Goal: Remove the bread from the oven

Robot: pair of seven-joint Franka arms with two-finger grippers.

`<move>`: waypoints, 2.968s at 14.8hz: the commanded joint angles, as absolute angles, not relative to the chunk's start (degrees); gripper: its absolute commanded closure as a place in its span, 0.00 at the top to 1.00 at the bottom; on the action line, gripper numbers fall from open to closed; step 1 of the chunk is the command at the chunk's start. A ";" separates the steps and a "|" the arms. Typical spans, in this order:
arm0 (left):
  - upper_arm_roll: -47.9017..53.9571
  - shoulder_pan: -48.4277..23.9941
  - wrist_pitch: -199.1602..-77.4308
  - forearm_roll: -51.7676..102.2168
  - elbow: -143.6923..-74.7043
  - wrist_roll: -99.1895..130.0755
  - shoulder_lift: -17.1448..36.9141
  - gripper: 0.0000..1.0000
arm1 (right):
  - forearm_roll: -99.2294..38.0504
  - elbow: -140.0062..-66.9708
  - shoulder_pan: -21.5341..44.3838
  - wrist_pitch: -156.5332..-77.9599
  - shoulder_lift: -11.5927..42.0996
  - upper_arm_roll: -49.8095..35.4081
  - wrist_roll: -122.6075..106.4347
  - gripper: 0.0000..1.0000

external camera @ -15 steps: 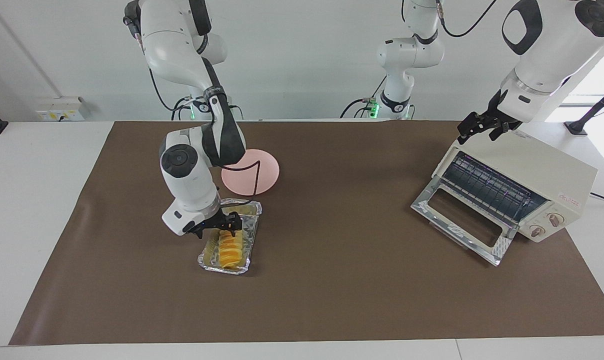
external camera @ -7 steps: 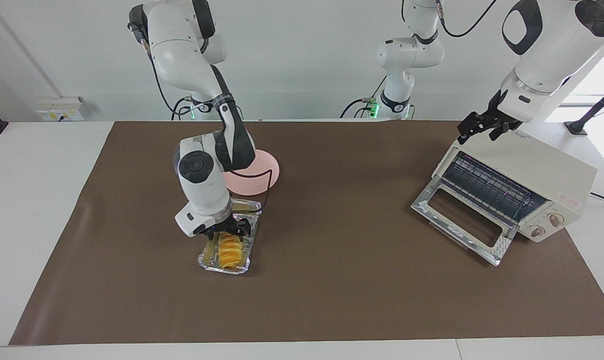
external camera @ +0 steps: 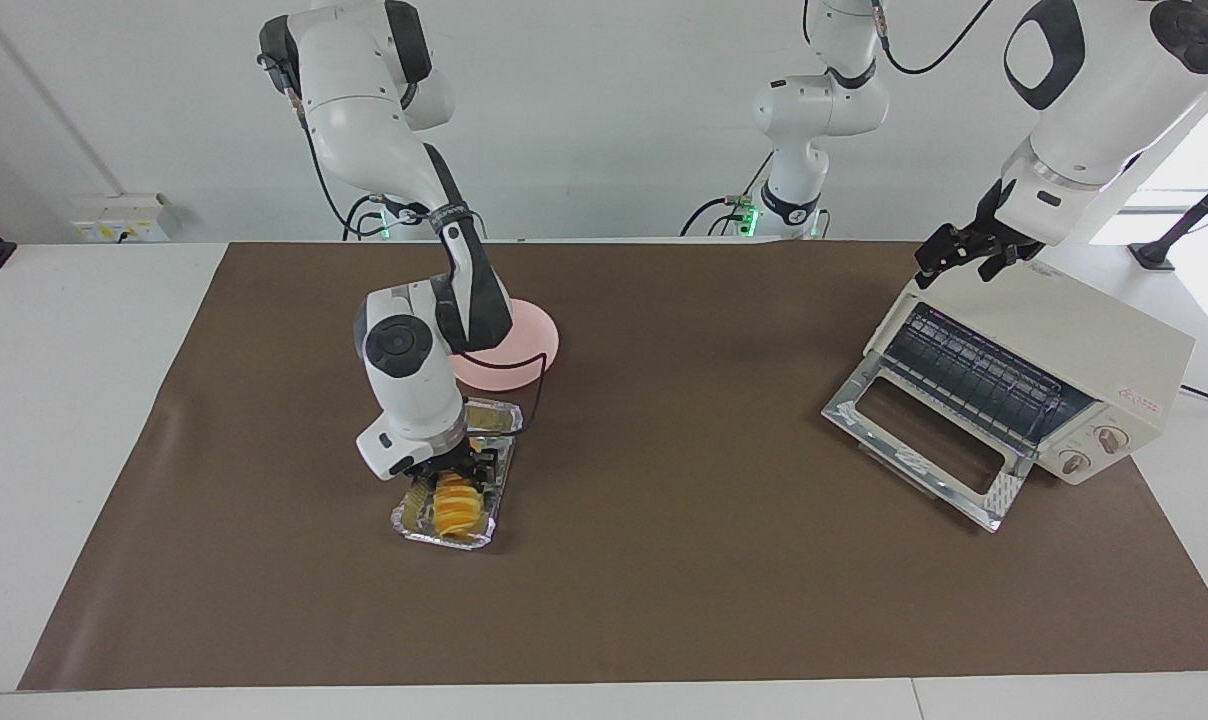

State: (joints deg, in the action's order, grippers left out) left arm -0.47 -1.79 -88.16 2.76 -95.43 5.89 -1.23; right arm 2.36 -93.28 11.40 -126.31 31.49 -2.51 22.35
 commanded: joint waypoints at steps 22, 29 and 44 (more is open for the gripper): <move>-0.53 -1.85 -88.86 1.58 -96.24 5.80 -2.29 1.00 | 2.46 -100.77 18.45 -101.51 9.00 -3.69 30.14 0.00; -0.53 -1.76 -88.86 1.58 -96.24 5.80 -2.29 1.00 | 0.18 -132.14 24.79 -123.43 -6.05 -3.60 34.28 0.00; -0.53 -1.76 -88.77 1.58 -96.24 5.80 -2.29 1.00 | 0.18 -140.72 24.17 -138.61 -3.87 -3.60 33.40 1.00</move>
